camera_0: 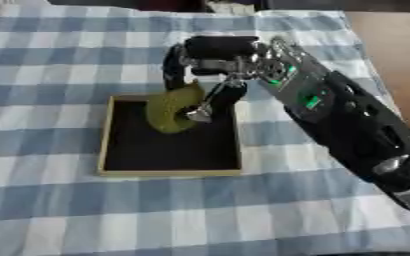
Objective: Pick up objects on the table and place them in the box.
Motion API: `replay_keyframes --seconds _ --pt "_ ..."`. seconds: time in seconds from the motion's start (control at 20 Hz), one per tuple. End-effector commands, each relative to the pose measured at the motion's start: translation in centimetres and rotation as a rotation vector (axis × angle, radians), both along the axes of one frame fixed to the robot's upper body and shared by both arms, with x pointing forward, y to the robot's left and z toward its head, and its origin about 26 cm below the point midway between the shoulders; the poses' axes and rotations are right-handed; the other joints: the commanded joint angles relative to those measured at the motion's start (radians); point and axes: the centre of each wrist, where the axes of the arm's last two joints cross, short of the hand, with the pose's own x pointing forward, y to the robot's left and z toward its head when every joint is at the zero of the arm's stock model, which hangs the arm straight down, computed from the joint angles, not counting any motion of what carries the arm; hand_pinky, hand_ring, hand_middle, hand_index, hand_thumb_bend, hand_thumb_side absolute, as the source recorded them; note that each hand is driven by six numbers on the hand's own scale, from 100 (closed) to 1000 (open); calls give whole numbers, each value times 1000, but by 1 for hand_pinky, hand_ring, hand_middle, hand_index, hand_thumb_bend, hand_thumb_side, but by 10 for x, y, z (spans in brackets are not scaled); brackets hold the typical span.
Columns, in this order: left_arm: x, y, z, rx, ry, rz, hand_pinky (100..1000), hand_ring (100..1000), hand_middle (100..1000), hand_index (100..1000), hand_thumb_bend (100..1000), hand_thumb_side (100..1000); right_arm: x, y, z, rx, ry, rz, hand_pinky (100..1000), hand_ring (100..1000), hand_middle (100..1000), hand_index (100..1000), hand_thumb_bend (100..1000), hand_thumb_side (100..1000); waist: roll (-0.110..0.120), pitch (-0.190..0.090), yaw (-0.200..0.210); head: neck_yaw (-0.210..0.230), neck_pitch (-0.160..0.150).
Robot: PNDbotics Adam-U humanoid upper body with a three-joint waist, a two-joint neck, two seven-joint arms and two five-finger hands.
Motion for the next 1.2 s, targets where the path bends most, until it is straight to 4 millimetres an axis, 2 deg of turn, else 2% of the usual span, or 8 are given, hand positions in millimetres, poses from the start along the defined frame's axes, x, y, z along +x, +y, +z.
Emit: replay_keyframes --seconds 0.05,0.2,0.3,0.45,0.75,0.8,0.85,1.2 --pt "-2 -1 11 26 -30 -6 682 517 745 843 100 560 2 -1 4 -29 -22 -2 689 598 507 594 175 100 5 -19 2 -3 -6" --pt "-2 0 11 26 -29 -4 682 517 745 843 100 560 4 -4 1 -70 -16 7 760 738 682 730 327 100 5 -19 2 -2 -6" --pt "-2 0 11 26 -29 -3 682 517 745 843 100 560 4 -6 2 -83 -17 14 764 744 691 737 336 100 5 -20 1 -1 -6" --pt "-3 0 11 26 -28 1 682 517 745 843 100 560 4 -16 11 -66 -45 18 818 832 815 831 456 256 5 -22 -2 5 -5" --pt "-3 2 10 26 -25 9 682 518 745 843 100 559 -9 -44 58 83 -169 2 815 821 803 823 442 288 5 -28 -12 14 -3" --pt "-4 2 10 26 -25 11 682 518 745 843 100 559 -13 -51 67 123 -195 -6 809 810 796 813 233 384 5 -29 -14 16 -4" --pt "-4 2 10 25 -24 14 682 518 745 843 100 559 -18 -58 77 170 -226 -18 807 804 783 808 412 269 5 -30 -16 18 -3" --pt "-5 3 9 22 -20 25 682 519 745 843 100 558 -58 -112 128 652 -439 -157 789 747 747 805 306 193 10 -35 -30 29 0"
